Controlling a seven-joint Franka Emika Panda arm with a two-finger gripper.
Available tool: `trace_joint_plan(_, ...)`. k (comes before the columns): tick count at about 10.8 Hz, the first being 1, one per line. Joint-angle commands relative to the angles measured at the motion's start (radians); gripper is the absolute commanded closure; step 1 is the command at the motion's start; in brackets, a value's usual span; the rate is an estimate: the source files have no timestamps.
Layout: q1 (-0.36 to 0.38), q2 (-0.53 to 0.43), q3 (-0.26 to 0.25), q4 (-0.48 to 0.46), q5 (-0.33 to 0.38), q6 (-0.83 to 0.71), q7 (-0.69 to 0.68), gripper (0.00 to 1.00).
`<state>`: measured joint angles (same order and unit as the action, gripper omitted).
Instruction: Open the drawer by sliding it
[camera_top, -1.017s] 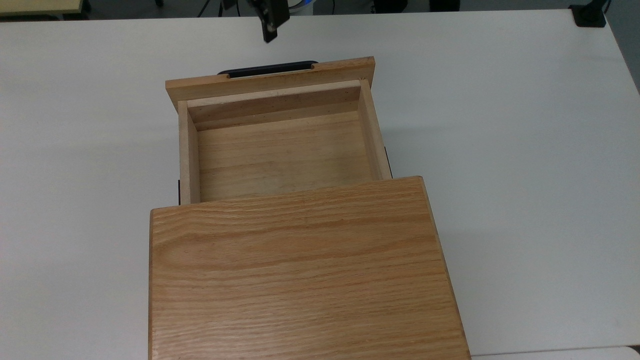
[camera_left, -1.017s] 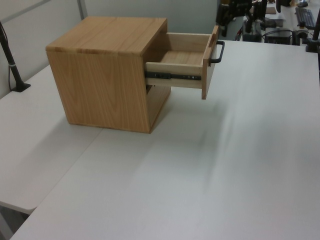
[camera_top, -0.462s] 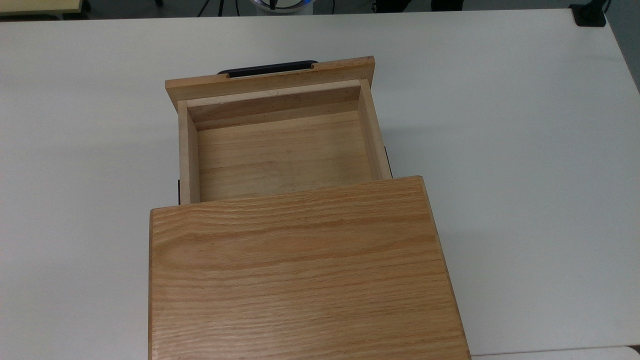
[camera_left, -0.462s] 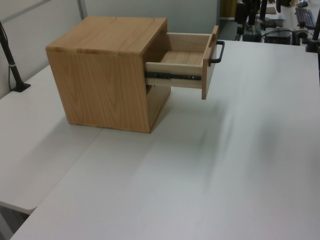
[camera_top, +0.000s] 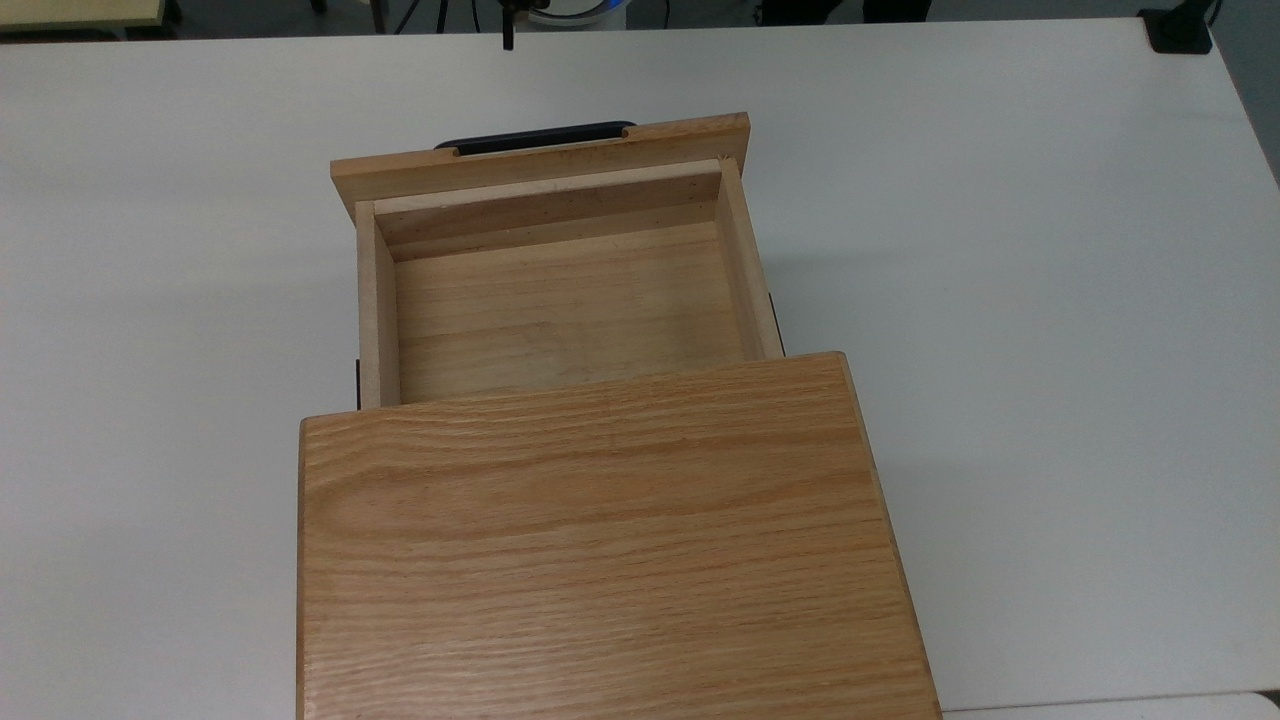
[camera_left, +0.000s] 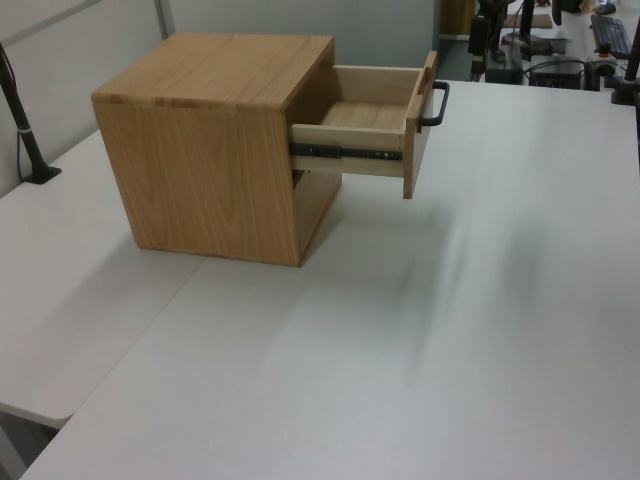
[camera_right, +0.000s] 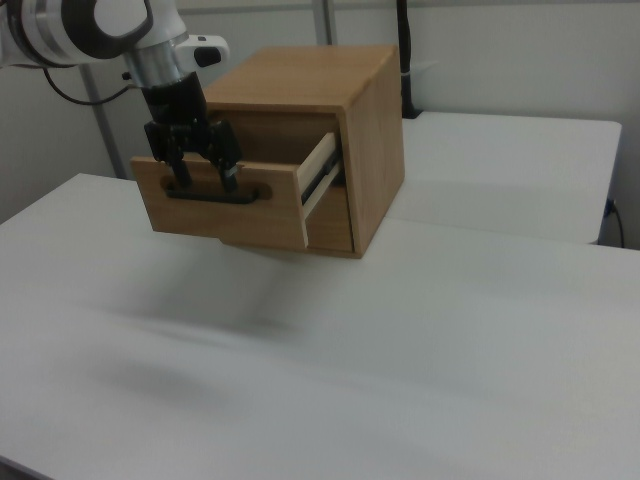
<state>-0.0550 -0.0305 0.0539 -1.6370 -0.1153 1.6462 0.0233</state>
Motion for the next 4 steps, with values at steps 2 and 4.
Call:
trace_joint_plan(2,0.078,-0.006,-0.077,0.002,-0.012,0.012,0.006,0.0)
trace_joint_plan(4,0.075,-0.006,-0.077,0.002,-0.01,0.01,0.0,0.0)
